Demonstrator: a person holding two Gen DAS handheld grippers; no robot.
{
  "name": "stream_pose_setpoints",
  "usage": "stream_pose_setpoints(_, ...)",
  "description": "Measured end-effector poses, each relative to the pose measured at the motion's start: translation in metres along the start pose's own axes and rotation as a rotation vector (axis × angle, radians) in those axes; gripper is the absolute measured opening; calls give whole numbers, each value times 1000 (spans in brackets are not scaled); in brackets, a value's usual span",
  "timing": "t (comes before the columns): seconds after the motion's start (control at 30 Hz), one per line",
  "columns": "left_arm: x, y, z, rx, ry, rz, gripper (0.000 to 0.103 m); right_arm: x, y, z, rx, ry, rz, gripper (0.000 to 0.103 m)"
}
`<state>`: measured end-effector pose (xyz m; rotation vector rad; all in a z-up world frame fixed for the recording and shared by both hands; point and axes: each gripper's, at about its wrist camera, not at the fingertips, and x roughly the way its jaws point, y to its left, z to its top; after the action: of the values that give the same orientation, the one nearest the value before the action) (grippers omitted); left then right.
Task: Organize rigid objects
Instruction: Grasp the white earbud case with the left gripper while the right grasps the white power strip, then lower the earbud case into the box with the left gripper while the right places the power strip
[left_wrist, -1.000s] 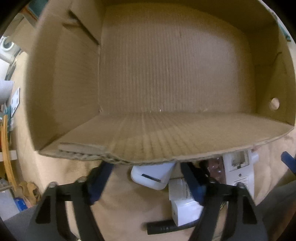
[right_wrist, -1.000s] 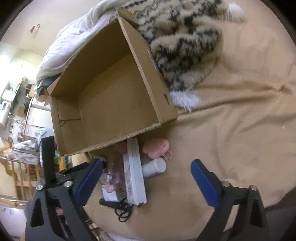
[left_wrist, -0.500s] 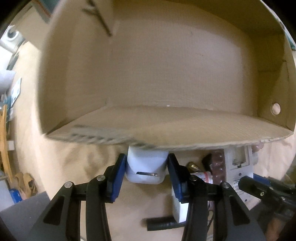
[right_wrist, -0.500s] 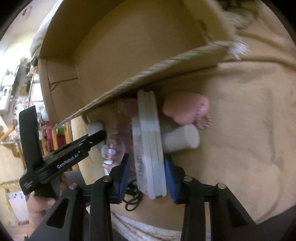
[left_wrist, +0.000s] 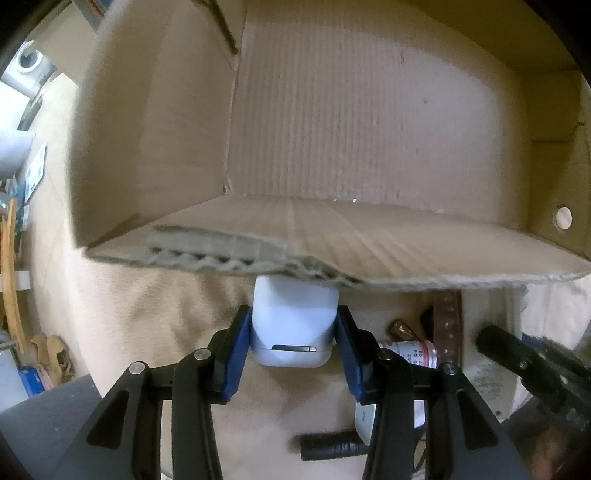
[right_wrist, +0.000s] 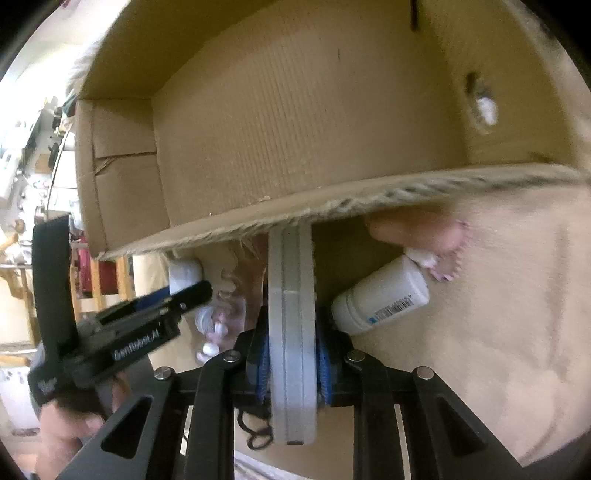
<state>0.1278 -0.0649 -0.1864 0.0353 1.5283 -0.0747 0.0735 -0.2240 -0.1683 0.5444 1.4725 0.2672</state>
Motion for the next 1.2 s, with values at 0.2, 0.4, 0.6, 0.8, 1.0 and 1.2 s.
stream_pose_setpoints(0.2,-5,16,-30,-21,-30,0,41,-23,3,-21,-7,-46,-23,23)
stream_pose_setpoints(0.4,-22,25,-51,-59,-77,24,41,-42,11,-44,-45,-88,8,23)
stream_pose_setpoints(0.6,-44,44,-61,-114,-120,26,41,-67,13,-57,-86,-148,59,23)
stream_pose_setpoints(0.8,-87,41,-68,-117,-215,18,41,-93,20,-50,-100,-212,87,23)
stream_pose_setpoints(1.0,-123,42,-45,-104,-292,-11,41,-113,33,-21,-126,-277,83,23)
stream_pose_setpoints(1.2,-147,27,-11,-48,-370,-4,41,-127,39,16,-143,-323,65,23)
